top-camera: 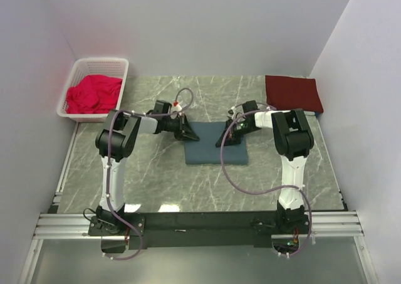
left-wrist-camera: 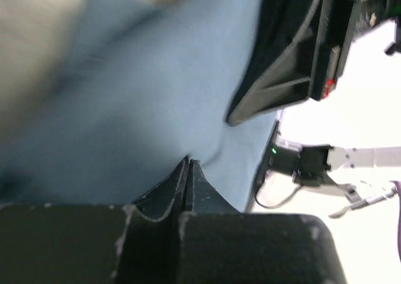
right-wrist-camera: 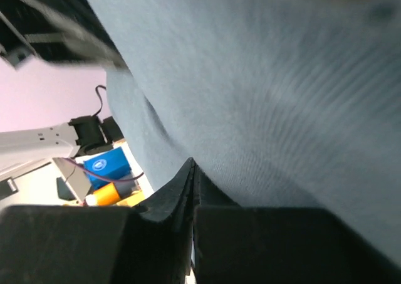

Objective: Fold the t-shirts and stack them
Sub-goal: Fold the tshirt

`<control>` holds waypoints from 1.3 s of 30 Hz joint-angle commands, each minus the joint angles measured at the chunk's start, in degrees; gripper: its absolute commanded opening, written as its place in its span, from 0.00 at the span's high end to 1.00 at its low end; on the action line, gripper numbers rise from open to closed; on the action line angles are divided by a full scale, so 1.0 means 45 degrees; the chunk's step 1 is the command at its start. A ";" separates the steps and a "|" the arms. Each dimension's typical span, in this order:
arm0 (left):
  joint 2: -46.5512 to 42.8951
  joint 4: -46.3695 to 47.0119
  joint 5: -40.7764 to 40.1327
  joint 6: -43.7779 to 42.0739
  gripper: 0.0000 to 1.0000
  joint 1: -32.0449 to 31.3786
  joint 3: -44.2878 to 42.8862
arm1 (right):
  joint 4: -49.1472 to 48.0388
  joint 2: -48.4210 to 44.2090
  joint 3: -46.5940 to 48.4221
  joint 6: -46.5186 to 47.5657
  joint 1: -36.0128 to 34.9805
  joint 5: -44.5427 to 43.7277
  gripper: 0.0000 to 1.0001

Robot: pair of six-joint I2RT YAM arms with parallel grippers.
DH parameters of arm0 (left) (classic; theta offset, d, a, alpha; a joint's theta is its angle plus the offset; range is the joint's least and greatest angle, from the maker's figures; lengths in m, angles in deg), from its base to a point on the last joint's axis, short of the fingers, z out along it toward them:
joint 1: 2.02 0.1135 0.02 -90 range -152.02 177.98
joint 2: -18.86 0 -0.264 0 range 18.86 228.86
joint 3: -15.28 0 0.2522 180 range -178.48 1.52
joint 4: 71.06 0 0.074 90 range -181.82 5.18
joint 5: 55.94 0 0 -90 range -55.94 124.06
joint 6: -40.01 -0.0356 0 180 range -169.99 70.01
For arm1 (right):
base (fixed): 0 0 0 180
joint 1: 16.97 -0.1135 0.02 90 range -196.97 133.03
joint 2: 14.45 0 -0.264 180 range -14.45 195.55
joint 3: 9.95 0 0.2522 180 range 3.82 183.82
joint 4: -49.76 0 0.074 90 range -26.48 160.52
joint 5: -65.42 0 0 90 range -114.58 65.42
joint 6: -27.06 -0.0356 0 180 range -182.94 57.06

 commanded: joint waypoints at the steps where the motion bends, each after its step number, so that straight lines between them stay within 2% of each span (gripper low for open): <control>1: 0.0575 -0.1523 -0.1348 -0.1414 0.99 0.0984 -0.0820 | 0.1054 0.0377 0.0969 0.0861 0.0427 -0.0900 1.00; 4: -0.0223 -0.1972 -0.0686 -0.2234 0.99 0.1376 -0.0726 | 0.1836 -0.0245 0.1069 0.1408 0.0506 -0.0297 1.00; 7: -0.2271 -0.1781 0.0191 -0.3017 0.99 0.1124 0.0151 | 0.1722 -0.2234 -0.0021 0.1566 0.0506 0.0562 1.00; 8: -0.2818 -0.1740 0.0253 -0.3095 0.99 0.0755 0.0908 | 0.1585 -0.3323 -0.0431 0.1547 0.0390 0.0700 1.00; 11: -0.4809 -0.1333 0.0547 -0.2980 0.99 -0.0356 0.2397 | 0.1213 -0.4734 -0.1955 0.1507 0.0117 0.1344 1.00; 14: -0.5478 0.0187 0.0606 -0.1966 0.99 -0.1451 0.3648 | 0.1017 -0.5033 -0.2914 0.1779 -0.0430 0.1638 1.00; 17: -0.4859 0.0797 0.0547 -0.1222 0.99 -0.2021 0.3749 | 0.1874 -0.4082 -0.2761 0.2735 -0.0919 0.1852 1.00; 19: -0.4311 0.0781 0.0625 -0.1006 0.99 -0.2022 0.3167 | 0.2753 -0.3338 -0.2176 0.3555 -0.0998 0.1931 1.00; 23: -0.2401 -0.0446 0.0586 -0.1902 0.99 -0.2003 0.2032 | 0.3925 -0.0880 -0.1237 0.4668 -0.0667 0.1718 1.00; 24: -0.2007 -0.1533 0.0354 -0.2542 0.99 -0.1964 0.1817 | 0.3908 -0.0583 -0.1294 0.4575 -0.0550 0.1311 1.00; 25: -0.1636 -0.1757 0.0332 -0.2665 0.99 -0.1906 0.1660 | 0.3772 -0.0212 -0.1411 0.4458 -0.0200 0.1017 1.00; 29: -0.0151 -0.2384 0.0332 -0.2744 0.99 -0.1030 0.2145 | 0.3633 0.0201 -0.1842 0.4222 0.0582 0.0233 1.00; 35: -0.0322 -0.2772 0.0352 -0.3504 0.99 -0.0090 0.2655 | 0.4238 -0.0189 -0.2193 0.5040 0.1053 -0.0216 1.00; 39: -0.0967 -0.3516 0.0351 -0.4830 0.99 0.0028 0.2654 | 0.5233 -0.0793 -0.2272 0.6173 0.1306 -0.0996 1.00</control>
